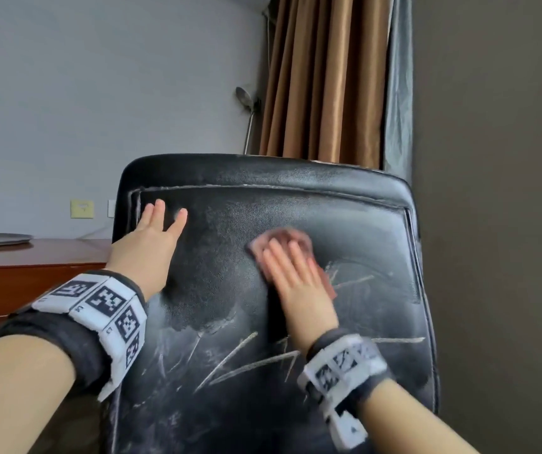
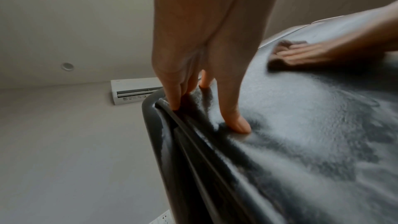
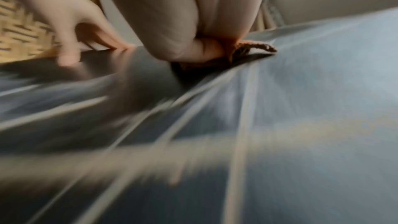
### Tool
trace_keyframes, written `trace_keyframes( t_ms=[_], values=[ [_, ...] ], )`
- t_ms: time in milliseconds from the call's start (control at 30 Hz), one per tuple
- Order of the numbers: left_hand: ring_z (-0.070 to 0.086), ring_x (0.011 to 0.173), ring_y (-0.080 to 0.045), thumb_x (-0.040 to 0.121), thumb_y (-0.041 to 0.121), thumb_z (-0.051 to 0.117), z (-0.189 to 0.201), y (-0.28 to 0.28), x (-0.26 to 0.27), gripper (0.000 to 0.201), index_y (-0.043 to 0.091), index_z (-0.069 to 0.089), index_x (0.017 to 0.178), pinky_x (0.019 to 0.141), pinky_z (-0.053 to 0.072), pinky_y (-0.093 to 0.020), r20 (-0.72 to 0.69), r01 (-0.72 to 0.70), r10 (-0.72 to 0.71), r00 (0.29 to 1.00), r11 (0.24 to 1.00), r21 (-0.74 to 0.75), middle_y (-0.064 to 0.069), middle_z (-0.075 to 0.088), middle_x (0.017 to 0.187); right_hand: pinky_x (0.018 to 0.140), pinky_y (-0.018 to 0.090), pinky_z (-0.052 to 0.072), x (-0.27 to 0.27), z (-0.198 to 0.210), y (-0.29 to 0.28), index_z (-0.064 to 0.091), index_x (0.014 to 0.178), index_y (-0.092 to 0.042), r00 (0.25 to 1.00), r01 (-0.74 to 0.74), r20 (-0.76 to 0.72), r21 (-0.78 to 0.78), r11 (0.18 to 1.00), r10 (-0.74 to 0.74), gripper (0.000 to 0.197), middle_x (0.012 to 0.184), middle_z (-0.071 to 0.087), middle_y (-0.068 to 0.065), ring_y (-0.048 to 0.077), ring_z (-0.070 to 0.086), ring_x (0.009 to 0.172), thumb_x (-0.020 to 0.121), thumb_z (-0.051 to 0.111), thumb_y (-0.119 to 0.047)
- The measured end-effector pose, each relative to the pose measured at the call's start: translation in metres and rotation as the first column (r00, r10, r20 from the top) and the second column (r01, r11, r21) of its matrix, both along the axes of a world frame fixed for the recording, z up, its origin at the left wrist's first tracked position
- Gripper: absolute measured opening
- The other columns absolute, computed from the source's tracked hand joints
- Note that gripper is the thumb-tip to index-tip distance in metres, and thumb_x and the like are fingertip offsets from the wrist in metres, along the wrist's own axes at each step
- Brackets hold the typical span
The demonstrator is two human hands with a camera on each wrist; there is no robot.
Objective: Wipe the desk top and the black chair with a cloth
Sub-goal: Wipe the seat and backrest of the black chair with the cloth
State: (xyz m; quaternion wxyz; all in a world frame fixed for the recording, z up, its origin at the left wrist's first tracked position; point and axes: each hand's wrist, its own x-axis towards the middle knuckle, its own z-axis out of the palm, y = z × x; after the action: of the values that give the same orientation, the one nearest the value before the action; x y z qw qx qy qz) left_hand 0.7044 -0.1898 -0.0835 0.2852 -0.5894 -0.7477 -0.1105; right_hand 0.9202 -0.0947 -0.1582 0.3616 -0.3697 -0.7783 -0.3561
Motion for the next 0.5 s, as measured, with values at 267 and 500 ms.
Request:
trace_keyframes(
  t_ms=[267,500],
  values=[
    [-0.008,0.146,-0.025,0.083,-0.001,0.063,-0.002,0.001,-0.005,0.102,0.023,-0.011,0.15,0.101,0.045,-0.033,0.011,0.004,-0.004,1.0,1.0,0.005,-0.015,-0.017,0.156,0.11,0.05,0.027,-0.008,-0.03,-0.006,0.038,0.14,-0.005,0.98,0.096,-0.174,-0.016,0.995,-0.097,0.058,0.146,0.04,0.013,0.038,0.035,0.134,0.082,0.029,-0.006],
    [-0.008,0.146,-0.027,0.082,-0.003,0.063,-0.003,0.008,-0.002,0.103,0.022,-0.01,0.15,0.102,0.043,-0.035,0.014,-0.015,0.015,1.0,1.0,0.017,-0.016,-0.016,0.156,0.117,0.046,0.01,0.061,0.068,0.025,0.004,0.15,-0.008,0.93,0.234,-0.213,-0.282,0.931,-0.298,0.072,0.158,-0.001,0.011,0.034,0.0,0.144,0.084,0.028,0.007]
  ],
)
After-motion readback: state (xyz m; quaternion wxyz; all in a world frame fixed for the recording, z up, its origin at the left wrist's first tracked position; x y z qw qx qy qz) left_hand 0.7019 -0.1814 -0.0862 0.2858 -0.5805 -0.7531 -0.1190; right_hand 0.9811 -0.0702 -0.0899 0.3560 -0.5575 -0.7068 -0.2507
